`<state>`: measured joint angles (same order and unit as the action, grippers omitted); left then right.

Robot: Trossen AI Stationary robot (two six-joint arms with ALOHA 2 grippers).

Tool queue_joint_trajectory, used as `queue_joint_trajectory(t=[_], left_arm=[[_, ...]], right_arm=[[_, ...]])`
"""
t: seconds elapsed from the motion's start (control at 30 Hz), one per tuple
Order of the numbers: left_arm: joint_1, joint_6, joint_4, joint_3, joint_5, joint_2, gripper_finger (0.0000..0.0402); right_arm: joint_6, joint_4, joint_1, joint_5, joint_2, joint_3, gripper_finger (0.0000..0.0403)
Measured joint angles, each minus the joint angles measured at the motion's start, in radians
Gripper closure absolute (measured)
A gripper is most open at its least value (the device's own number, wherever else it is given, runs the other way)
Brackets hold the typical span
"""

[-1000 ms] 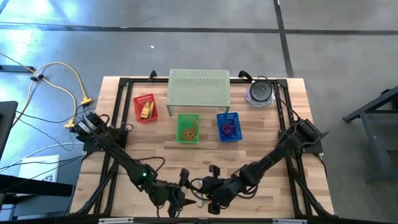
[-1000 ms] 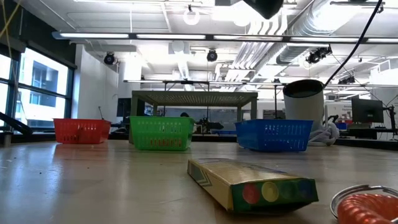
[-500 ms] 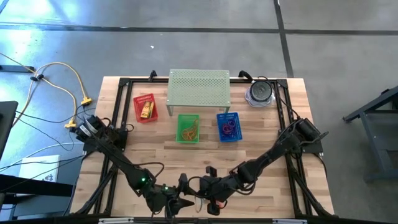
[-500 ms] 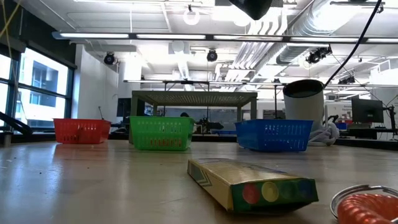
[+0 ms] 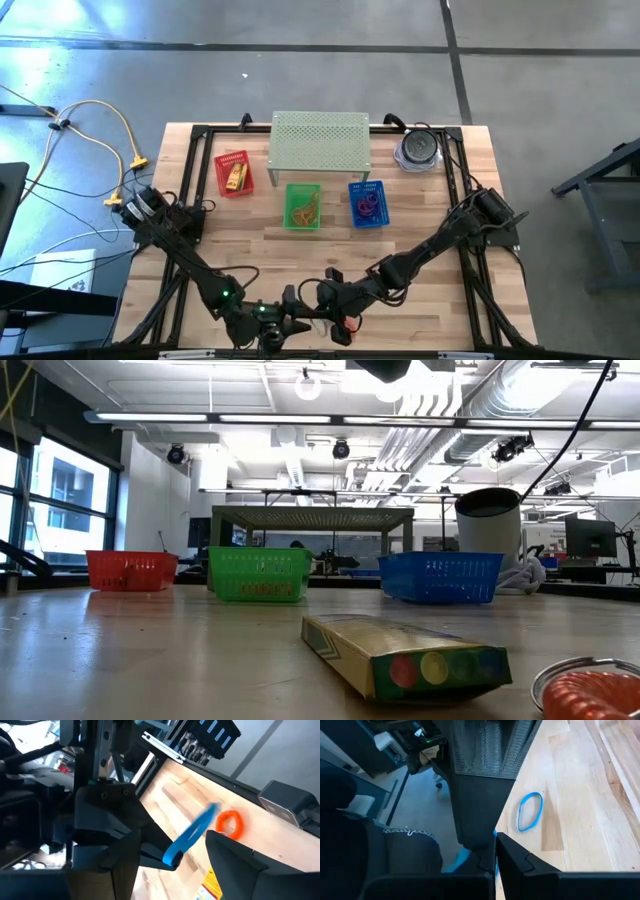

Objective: Pick & Place Office Desk Supplies
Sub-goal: Put the blue rubber band into the green bin

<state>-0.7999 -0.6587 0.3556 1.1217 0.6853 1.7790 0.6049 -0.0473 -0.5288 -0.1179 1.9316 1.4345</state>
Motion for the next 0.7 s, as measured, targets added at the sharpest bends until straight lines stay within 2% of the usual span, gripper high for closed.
queue_joint_trajectory(t=[0.3,0.43,0.7], left_arm=[[-0.005,-0.123,0.046,0.002,0.005,0.000,0.0186],[-0.006,-0.139,0.045,0.002,0.005,0.000,0.0186],[-0.006,-0.138,0.038,0.002,0.010,0.000,0.0186]], right_arm=[[0.007,0.055,0.038,0.009,0.000,0.001,0.0400],[0.006,0.073,0.046,0.062,0.000,0.001,0.0400],[0.002,0.085,0.056,0.092,0.000,0.001,0.0400]])
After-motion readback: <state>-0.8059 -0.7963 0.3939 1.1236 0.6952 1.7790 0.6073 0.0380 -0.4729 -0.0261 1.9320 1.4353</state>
